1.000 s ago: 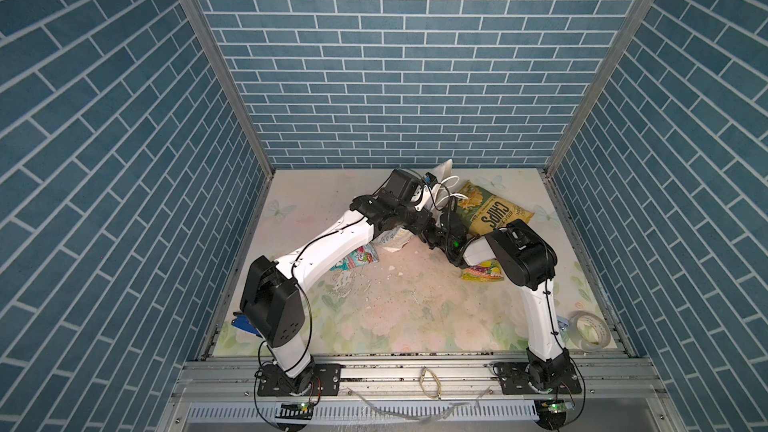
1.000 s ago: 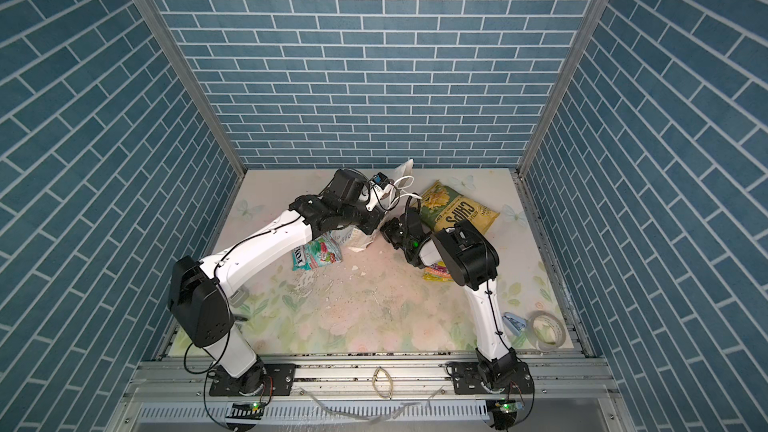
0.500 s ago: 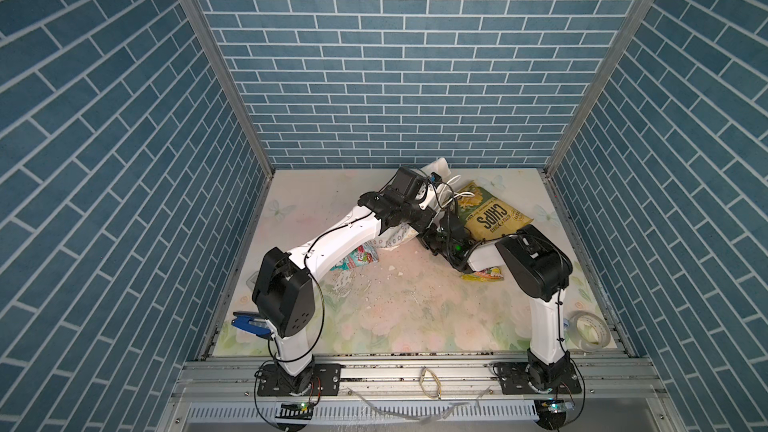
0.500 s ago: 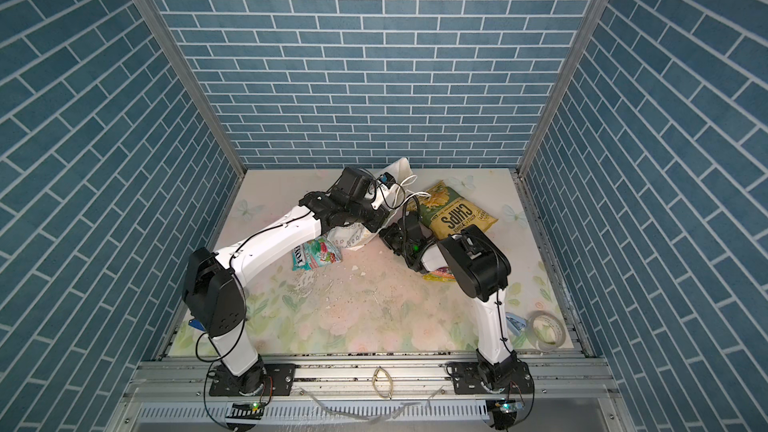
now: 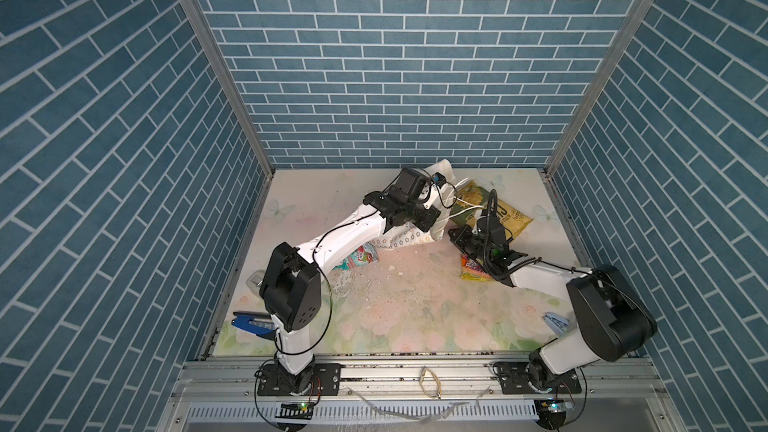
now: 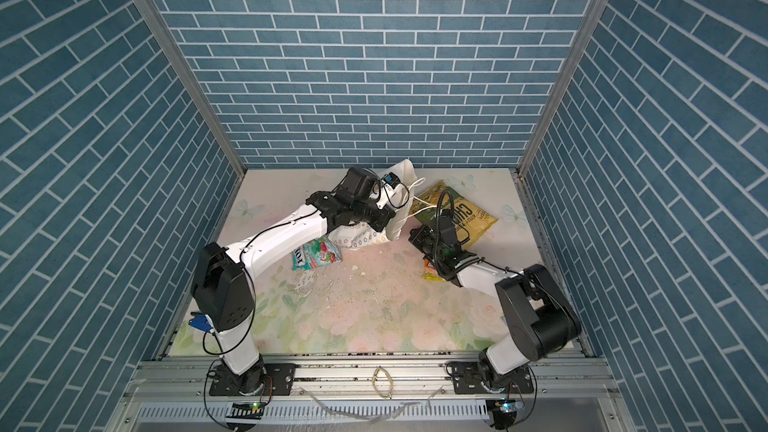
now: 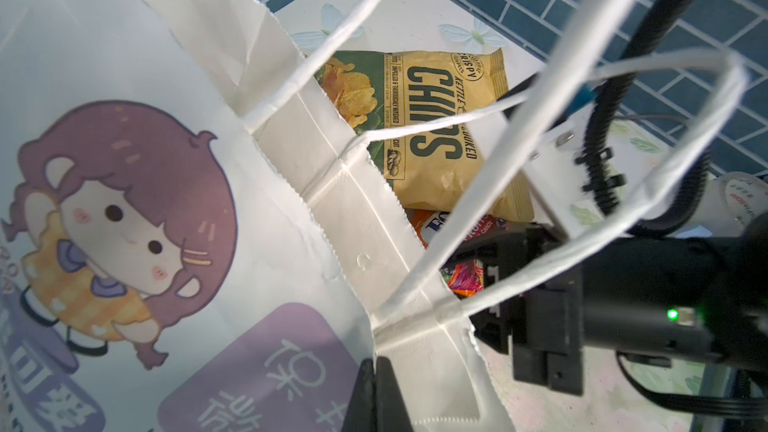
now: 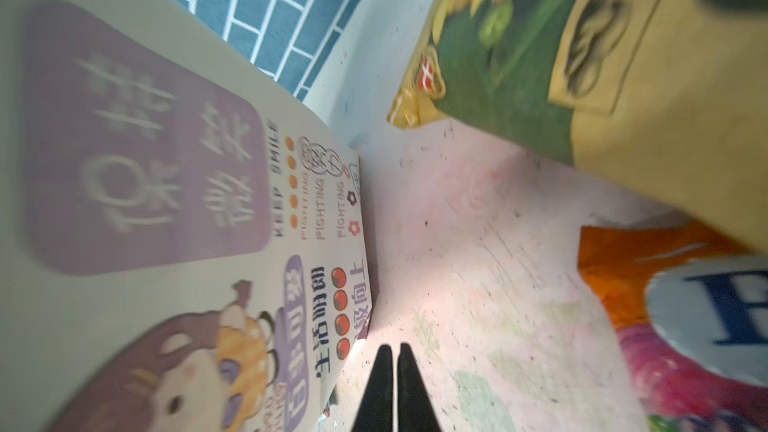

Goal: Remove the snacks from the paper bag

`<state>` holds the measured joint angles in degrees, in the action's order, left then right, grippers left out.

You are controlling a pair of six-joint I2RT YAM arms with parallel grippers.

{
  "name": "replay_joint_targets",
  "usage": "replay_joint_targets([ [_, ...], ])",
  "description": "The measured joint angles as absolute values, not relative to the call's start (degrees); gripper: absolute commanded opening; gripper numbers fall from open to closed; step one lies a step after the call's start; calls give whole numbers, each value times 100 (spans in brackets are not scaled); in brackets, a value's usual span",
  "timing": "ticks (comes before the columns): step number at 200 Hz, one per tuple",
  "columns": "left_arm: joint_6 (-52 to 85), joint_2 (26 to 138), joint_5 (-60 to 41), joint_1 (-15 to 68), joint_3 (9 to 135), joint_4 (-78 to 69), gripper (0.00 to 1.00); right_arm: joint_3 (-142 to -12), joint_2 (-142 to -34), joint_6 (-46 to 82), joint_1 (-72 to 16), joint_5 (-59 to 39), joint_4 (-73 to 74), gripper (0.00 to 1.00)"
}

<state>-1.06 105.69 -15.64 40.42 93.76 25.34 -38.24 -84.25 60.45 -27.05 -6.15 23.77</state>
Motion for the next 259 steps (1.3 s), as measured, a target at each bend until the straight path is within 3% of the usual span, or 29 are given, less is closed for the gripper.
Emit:
replay_joint_targets([
  [60,-3,10735,-1761,4338,9441,2425,0,-3409,-6993,4971,-2018,71,486,8],
  [162,71,9642,-1122,4353,7839,2145,0,-3776,-5299,3887,-1627,213,-2224,11],
  [207,89,9623,-1168,4353,7828,2060,0,-4222,-5306,3743,-1105,-790,-1811,17],
  [259,130,9566,-1227,4440,7762,2034,0,-4545,-6799,3922,-711,-2366,-196,26],
])
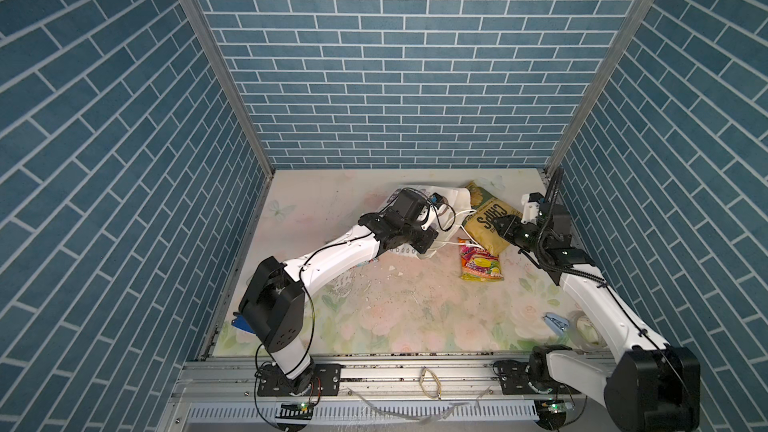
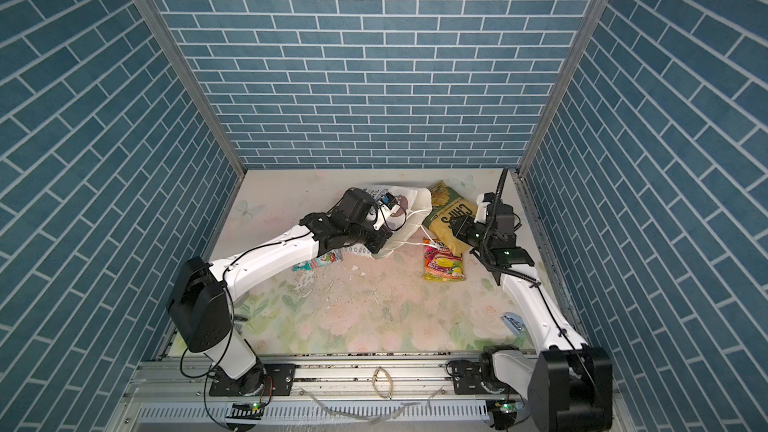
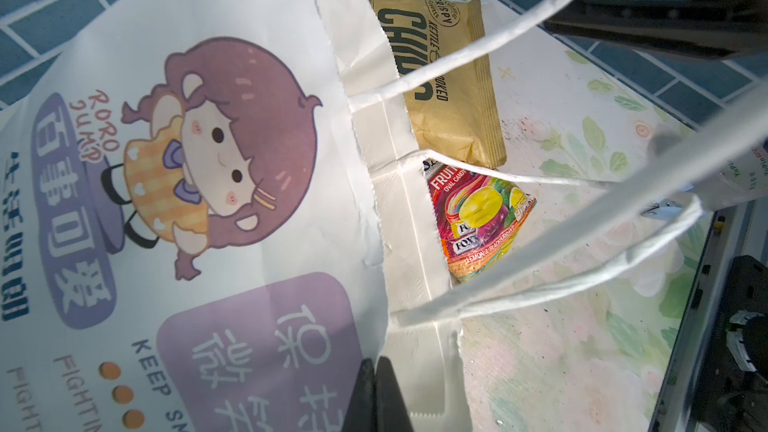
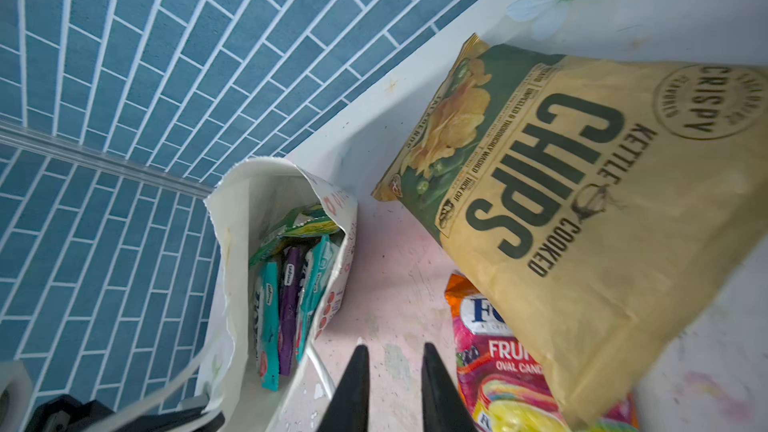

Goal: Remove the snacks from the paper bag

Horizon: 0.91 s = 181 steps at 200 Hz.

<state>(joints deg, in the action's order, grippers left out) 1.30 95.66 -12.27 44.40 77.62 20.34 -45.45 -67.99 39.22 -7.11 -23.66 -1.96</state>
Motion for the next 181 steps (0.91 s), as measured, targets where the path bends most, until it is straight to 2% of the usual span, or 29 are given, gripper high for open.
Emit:
replay_joint_targets([
  [32,180,9343,-1227,4460,7684,2021,0,-4698,-7446,4042,-698,-2880,537,28],
  [87,246,9214,-1225,4460,7684,2021,0,-4967,-7808,4058,-701,-3238,1076,30],
  [127,311,9214,-1225,4460,7688,2018,0,-4987,-7994,3848,-711,-3321,1046,36],
  [181,327,9216,-1229,4460,7787,2069,0,-5048,-8025,3140,-788,-3216,580,36],
])
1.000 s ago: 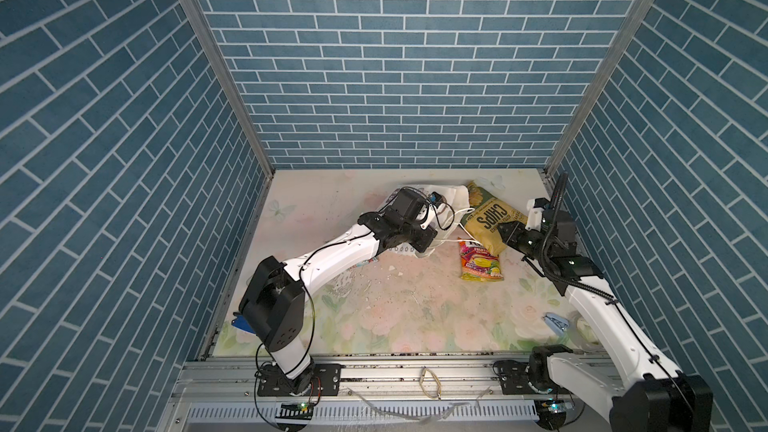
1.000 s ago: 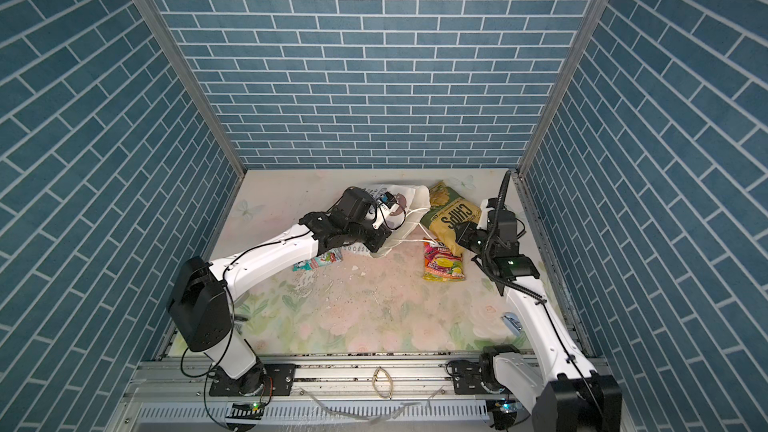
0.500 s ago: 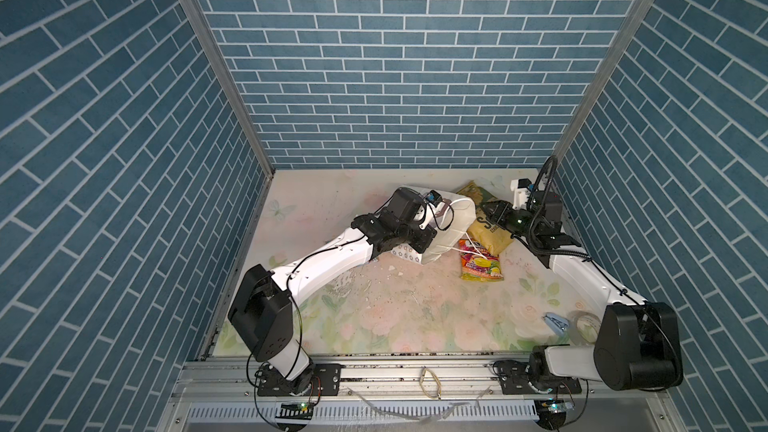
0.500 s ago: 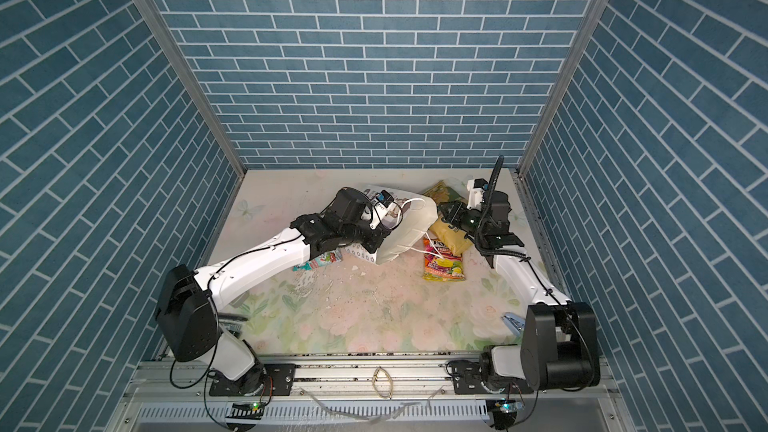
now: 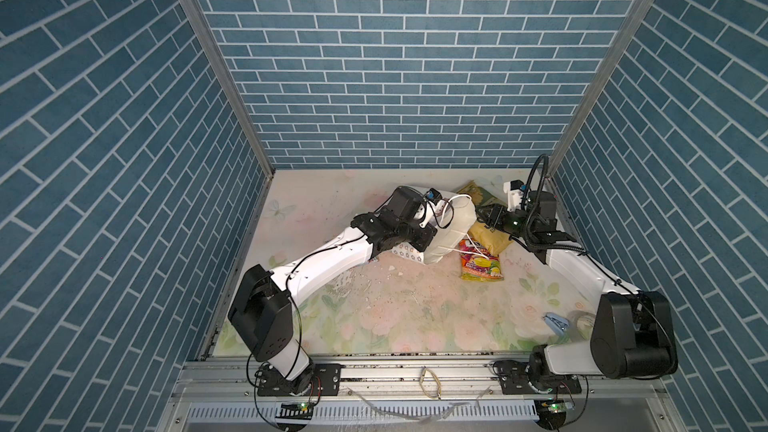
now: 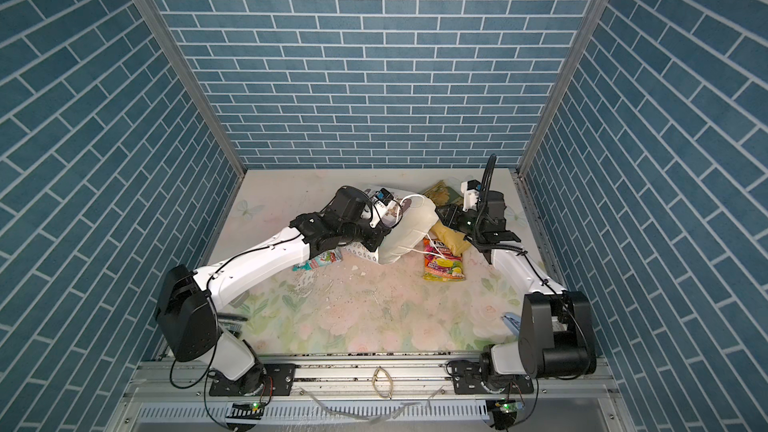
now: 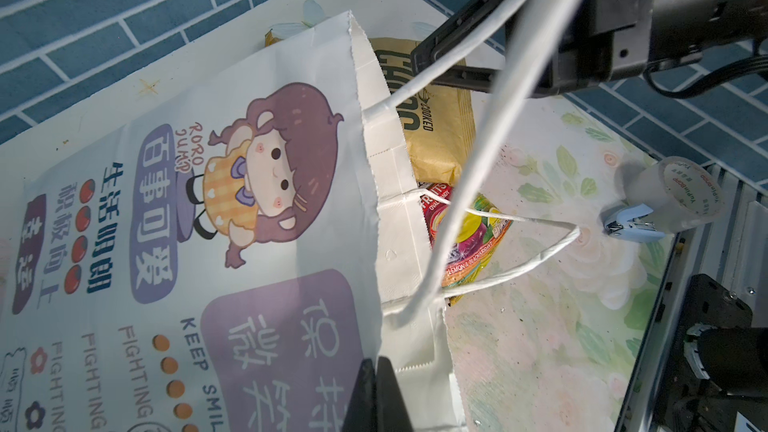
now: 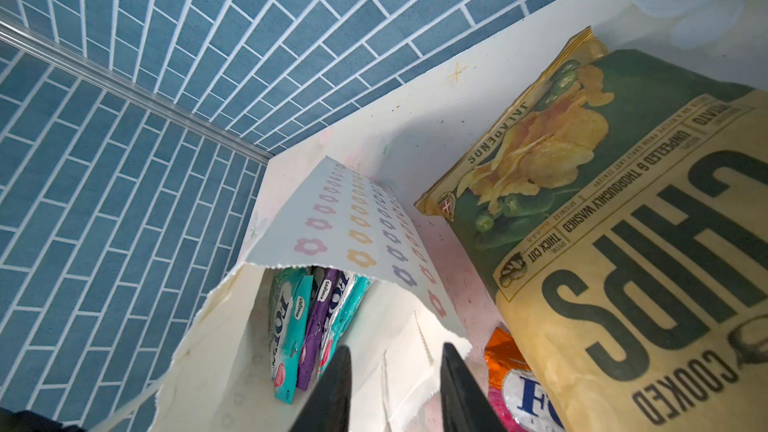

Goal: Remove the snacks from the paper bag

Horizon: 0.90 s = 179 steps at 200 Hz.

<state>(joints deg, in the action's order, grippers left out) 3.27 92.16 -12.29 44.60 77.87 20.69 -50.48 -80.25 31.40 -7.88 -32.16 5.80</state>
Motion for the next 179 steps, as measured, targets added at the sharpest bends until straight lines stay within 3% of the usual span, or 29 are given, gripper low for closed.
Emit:
replay_joint_targets([
  [73,366,9236,-1271,4453,7854,2161,0,-5387,-8613,2628,-1004,-3146,458,36],
  [135,366,9260,-1317,4445,7926,2255,0,-5481,-8774,2132,-1278,-2392,482,35],
  [152,366,9260,-1326,4442,7937,2290,0,-5481,-8892,2045,-1310,-2244,523,32],
  [179,366,9260,-1341,4438,7937,2311,0,-5481,-9067,1938,-1350,-2121,626,16],
])
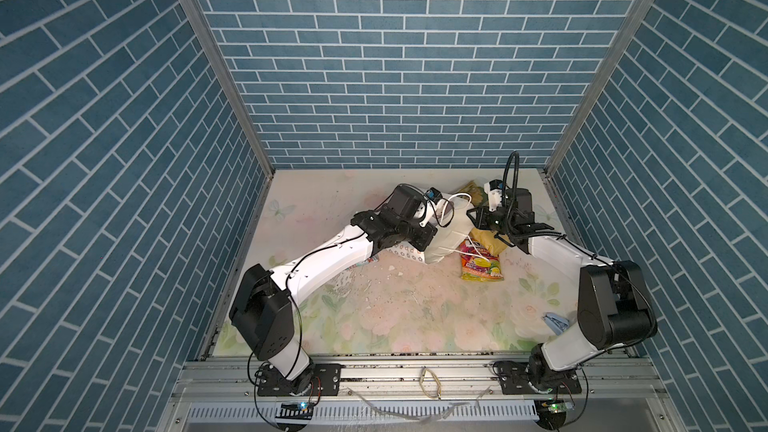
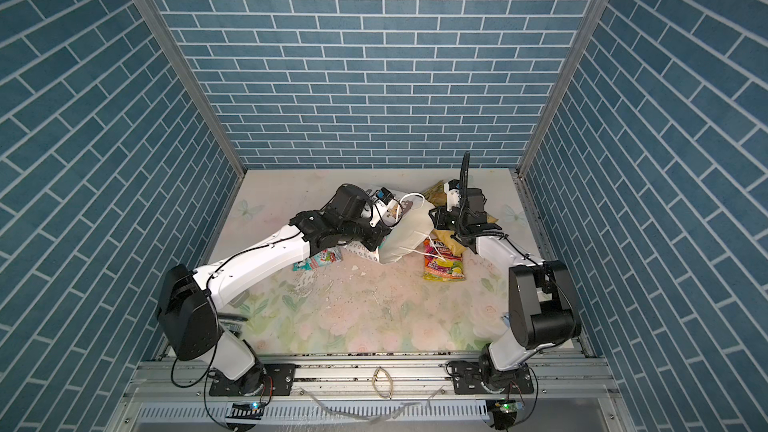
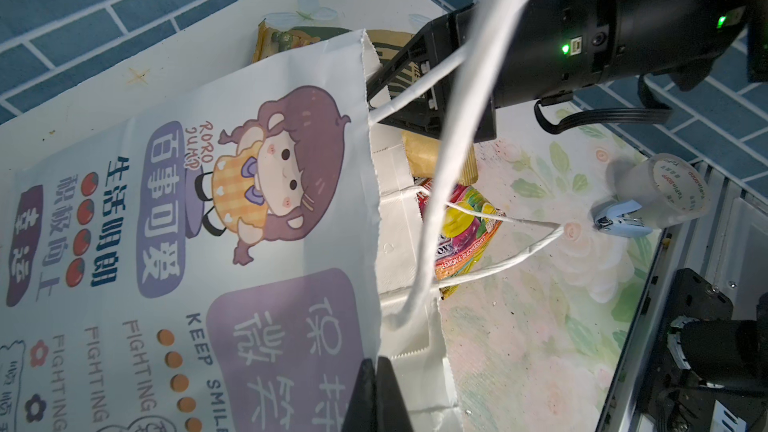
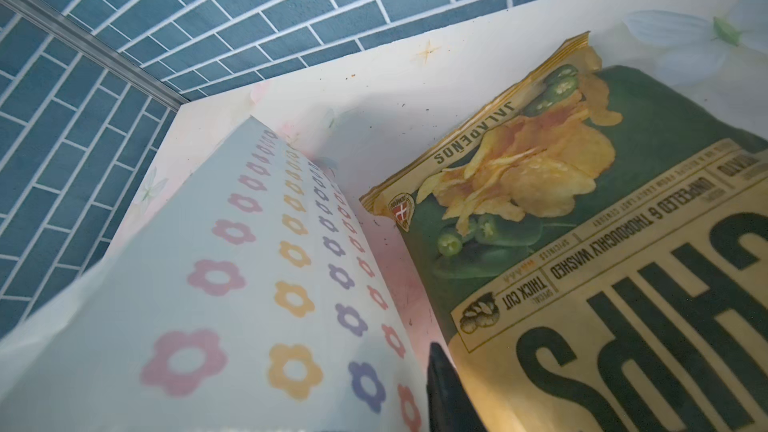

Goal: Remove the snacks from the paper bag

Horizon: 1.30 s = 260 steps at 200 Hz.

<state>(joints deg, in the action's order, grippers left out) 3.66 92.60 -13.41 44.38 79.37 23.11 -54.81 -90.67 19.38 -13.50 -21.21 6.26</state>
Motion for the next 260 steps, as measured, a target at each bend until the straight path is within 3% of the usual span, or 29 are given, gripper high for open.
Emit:
replay_joint_targets([
  [25,366,9260,-1332,4423,7937,2331,0,-5481,-9098,1872,-1426,-2051,744,0],
  [65,366,9260,-1219,4412,7937,2379,6,-5325,-8941,1896,-1728,-1772,947,0],
  [134,392,9102,-663,4416,7937,2600,46,-4530,-7999,2322,-2176,-1264,788,0],
  [260,43,8967,-405,4700,7929,2657,46,-4333,-7509,3758,-2961,-1181,462,0],
])
